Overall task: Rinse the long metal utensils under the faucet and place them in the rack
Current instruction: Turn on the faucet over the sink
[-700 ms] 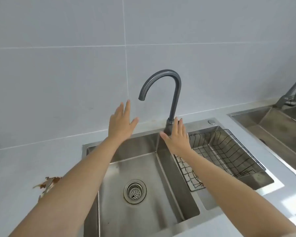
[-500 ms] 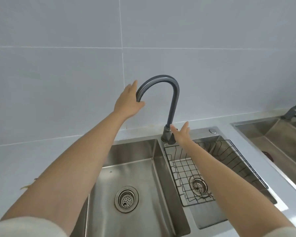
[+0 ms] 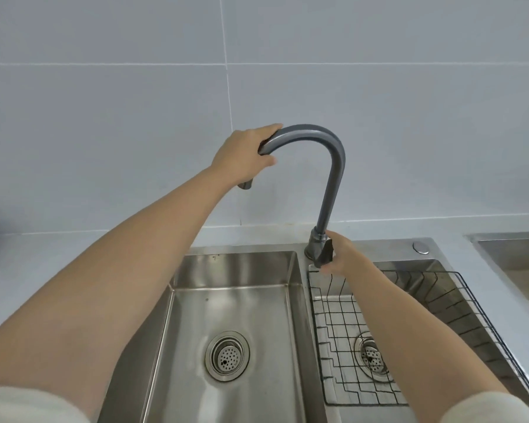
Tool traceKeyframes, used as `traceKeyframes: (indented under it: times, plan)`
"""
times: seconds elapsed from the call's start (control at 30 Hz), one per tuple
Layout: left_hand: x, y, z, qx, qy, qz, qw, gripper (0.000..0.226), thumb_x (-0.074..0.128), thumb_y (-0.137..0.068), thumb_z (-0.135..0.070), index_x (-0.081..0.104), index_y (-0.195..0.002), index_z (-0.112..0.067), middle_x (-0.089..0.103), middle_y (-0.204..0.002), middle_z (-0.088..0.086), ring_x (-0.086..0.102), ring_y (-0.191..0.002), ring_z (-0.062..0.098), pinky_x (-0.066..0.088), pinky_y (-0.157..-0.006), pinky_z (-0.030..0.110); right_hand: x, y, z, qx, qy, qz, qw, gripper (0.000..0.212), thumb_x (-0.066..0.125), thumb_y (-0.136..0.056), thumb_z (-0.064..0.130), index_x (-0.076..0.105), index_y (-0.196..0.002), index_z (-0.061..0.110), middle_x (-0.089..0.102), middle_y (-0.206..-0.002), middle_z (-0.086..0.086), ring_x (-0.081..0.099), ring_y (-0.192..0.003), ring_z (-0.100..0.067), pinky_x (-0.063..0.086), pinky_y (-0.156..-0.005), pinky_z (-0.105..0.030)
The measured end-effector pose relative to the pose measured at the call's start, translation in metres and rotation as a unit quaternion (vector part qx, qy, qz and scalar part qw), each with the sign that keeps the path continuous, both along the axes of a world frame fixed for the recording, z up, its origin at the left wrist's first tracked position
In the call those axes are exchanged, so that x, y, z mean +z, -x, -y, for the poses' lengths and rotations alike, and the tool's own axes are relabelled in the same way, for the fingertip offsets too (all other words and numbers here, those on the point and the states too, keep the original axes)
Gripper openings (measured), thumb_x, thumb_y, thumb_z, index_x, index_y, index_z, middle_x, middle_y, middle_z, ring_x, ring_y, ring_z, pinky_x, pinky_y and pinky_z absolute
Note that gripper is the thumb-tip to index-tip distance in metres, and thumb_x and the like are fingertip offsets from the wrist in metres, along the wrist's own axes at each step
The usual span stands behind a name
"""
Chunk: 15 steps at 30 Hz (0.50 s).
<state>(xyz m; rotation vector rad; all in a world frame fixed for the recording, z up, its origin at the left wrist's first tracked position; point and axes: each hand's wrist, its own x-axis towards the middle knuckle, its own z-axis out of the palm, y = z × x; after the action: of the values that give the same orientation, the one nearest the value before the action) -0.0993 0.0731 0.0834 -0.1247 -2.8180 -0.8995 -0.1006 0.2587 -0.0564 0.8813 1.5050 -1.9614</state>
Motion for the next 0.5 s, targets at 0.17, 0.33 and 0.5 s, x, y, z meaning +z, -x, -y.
traceKeyframes:
  times: [0.17,0.33,0.5]
  plan:
    - [-0.0025,0.0016,0.0,-0.003,0.006,-0.005,1.0,0.056,0.06,-0.086,-0.013,0.041,-0.136,-0.027,0.065,-0.116,0.008,0.058,-0.107,0.028,0.045,-0.097,0.035,-0.0135,0.013,-0.003,0.018,-0.041,-0.007,0.999,0.013,0.039,-0.093,0.008,0.042,-0.081,0.006,0.046,-0.08,-0.01,0.047,-0.086,-0.029,0.046,-0.086,-0.039]
    - [-0.0021,0.0,0.0,-0.005,0.009,-0.008,1.0,0.055,0.061,-0.086,-0.012,0.042,-0.136,-0.027,0.065,-0.117,0.009,0.058,-0.107,0.029,0.045,-0.099,0.035,-0.0131,0.0106,-0.0053,-0.009,-0.021,-0.016,1.0,0.024,0.034,-0.092,0.001,0.038,-0.069,0.007,0.041,-0.073,-0.009,0.04,-0.063,-0.023,0.04,-0.071,-0.031]
    - [-0.0007,-0.0024,0.0007,-0.009,-0.003,0.002,1.0,0.055,0.061,-0.085,-0.011,0.043,-0.135,-0.028,0.066,-0.113,0.009,0.059,-0.104,0.029,0.045,-0.098,0.036,-0.0135,0.0085,-0.0034,-0.024,-0.026,-0.029,0.999,0.027,0.032,-0.091,-0.002,0.036,-0.066,0.007,0.034,-0.069,-0.008,0.035,-0.059,-0.021,0.039,-0.073,-0.029]
